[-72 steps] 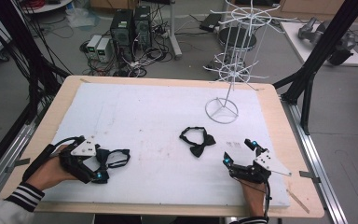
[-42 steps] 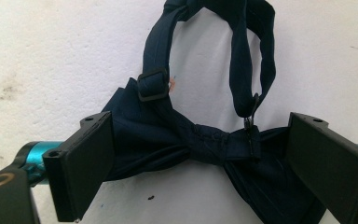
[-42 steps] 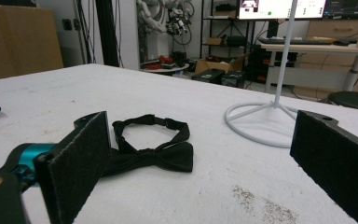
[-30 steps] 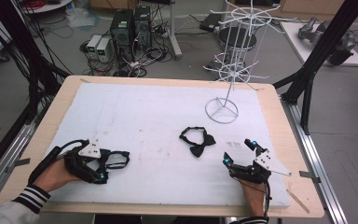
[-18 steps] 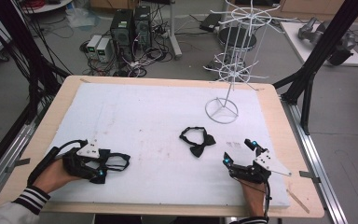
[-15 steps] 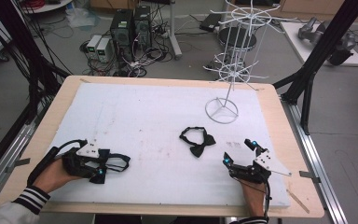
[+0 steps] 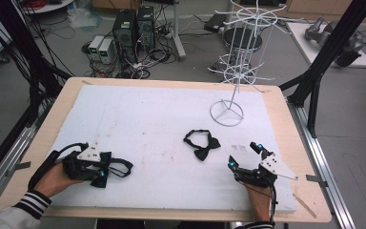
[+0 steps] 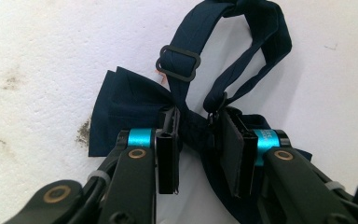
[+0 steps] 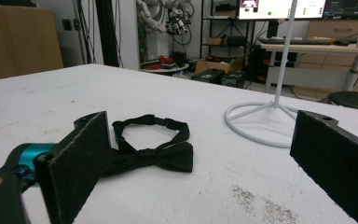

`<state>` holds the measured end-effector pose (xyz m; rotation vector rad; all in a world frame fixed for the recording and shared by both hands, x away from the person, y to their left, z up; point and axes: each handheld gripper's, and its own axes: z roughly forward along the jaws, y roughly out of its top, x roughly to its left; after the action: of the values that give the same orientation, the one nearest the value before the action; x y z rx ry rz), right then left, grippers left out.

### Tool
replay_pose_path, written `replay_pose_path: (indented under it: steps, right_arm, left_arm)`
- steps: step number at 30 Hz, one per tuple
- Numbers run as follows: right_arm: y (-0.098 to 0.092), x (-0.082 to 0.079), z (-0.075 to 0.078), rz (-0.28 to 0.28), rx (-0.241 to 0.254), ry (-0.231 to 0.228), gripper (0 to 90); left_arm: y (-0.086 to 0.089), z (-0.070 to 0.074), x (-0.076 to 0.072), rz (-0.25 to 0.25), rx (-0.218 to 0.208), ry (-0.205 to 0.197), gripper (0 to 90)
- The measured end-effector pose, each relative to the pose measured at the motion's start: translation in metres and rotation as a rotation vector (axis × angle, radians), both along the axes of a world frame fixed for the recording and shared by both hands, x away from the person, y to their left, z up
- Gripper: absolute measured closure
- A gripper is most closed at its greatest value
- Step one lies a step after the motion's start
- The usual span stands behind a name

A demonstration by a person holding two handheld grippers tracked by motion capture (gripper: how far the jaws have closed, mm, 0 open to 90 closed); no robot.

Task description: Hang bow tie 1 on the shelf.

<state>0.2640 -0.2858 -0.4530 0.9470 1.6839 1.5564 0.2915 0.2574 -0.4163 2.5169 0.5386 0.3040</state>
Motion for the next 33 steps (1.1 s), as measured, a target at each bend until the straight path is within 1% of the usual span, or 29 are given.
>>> replay_pose_path:
  steps: [3, 6, 9, 11, 12, 15, 16, 17, 20, 22, 24, 26, 30, 31, 33]
  right_arm:
    - [0.0, 0.0, 0.0, 0.0, 0.0, 0.0, 4.5]
    - [0.0, 0.0, 0.0, 0.001, 0.0, -0.001, 4.5]
    - [0.0, 0.0, 0.0, 0.001, 0.0, 0.0, 4.5]
    - [0.0, 0.0, 0.0, 0.001, 0.001, 0.0, 4.5]
    - [0.0, 0.0, 0.0, 0.001, 0.001, 0.001, 4.5]
    - [0.0, 0.0, 0.0, 0.001, 0.001, 0.0, 4.5]
    - [0.0, 0.0, 0.0, 0.001, 0.001, 0.001, 4.5]
    - [0.0, 0.0, 0.0, 0.002, 0.0, -0.001, 4.5]
    - [0.0, 0.0, 0.0, 0.001, 0.001, 0.0, 4.5]
    - [0.0, 0.0, 0.0, 0.002, 0.001, 0.0, 4.5]
    - [0.0, 0.0, 0.0, 0.001, 0.002, 0.0, 4.5]
    - [0.0, 0.0, 0.0, 0.002, 0.003, 0.001, 4.5]
    - [0.0, 0.0, 0.0, 0.002, 0.004, 0.003, 4.5]
    - [0.0, 0.0, 0.0, 0.001, 0.003, 0.003, 4.5]
    - [-0.001, 0.0, 0.0, 0.001, 0.001, -0.003, 4.5]
  left_arm:
    - [0.0, 0.001, 0.001, -0.005, 0.009, 0.002, 70.1]
    - [0.001, 0.002, 0.001, 0.002, -0.005, 0.002, 70.3]
    - [0.002, 0.005, 0.002, 0.01, -0.02, -0.014, 70.4]
    - [0.003, 0.008, 0.002, 0.022, -0.044, -0.023, 70.4]
    - [0.004, 0.011, 0.003, 0.024, -0.046, -0.033, 70.4]
    - [0.006, 0.018, 0.004, 0.035, -0.076, -0.051, 70.4]
    - [0.006, 0.02, 0.004, 0.048, -0.097, -0.06, 70.4]
    - [0.007, 0.023, 0.005, 0.047, -0.1, -0.071, 70.4]
    - [0.008, 0.028, 0.005, 0.059, -0.129, -0.094, 70.4]
    - [0.008, 0.032, 0.006, 0.061, -0.135, -0.111, 70.4]
    - [0.008, 0.034, 0.006, 0.071, -0.167, -0.117, 70.3]
    - [0.008, 0.037, 0.007, 0.067, -0.162, -0.136, 70.4]
    - [0.008, 0.041, 0.008, 0.074, -0.203, -0.141, 70.3]
    - [0.007, 0.042, 0.009, 0.085, -0.226, -0.142, 70.3]
    - [0.005, 0.044, 0.01, 0.087, -0.25, -0.147, 70.4]
